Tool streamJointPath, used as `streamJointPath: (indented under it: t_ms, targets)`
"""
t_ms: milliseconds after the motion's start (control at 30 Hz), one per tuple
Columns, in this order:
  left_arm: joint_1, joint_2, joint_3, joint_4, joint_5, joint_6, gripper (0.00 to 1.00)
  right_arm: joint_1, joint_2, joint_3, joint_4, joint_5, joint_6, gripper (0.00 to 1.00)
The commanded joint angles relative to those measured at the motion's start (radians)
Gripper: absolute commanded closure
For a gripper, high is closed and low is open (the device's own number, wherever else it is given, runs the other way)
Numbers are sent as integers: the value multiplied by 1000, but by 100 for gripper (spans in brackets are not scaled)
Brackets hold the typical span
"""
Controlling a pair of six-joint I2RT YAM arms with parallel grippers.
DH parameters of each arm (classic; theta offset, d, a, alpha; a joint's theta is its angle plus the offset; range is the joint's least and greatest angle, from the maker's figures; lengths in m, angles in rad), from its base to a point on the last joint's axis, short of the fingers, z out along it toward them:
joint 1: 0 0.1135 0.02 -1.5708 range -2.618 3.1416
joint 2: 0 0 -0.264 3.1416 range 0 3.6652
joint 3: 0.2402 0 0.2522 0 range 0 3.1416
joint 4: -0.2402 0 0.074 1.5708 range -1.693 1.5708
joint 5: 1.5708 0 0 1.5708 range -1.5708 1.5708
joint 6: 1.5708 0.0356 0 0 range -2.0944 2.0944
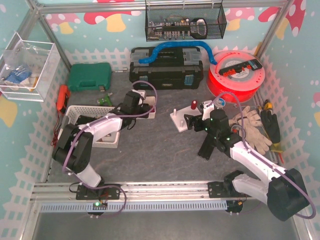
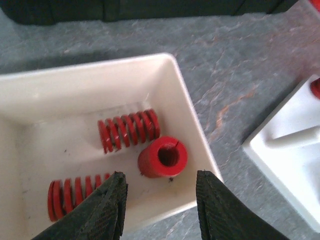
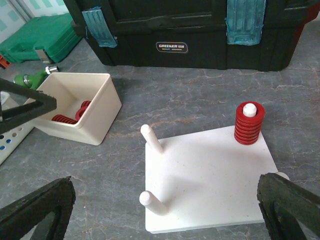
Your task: Install the large spring
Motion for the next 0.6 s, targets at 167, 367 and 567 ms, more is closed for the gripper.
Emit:
streamJointPath:
  t_ms: [167, 367, 567]
  targets:
    - [9, 80, 172, -180, 30, 55, 60, 5, -5, -7, 27, 13, 0, 1]
    - [11, 106, 211, -233, 49, 88, 62, 5, -13, -9, 27, 14, -1, 1]
    - [15, 148, 272, -275, 44, 106, 62, 5, -21, -11, 27, 12, -1, 1]
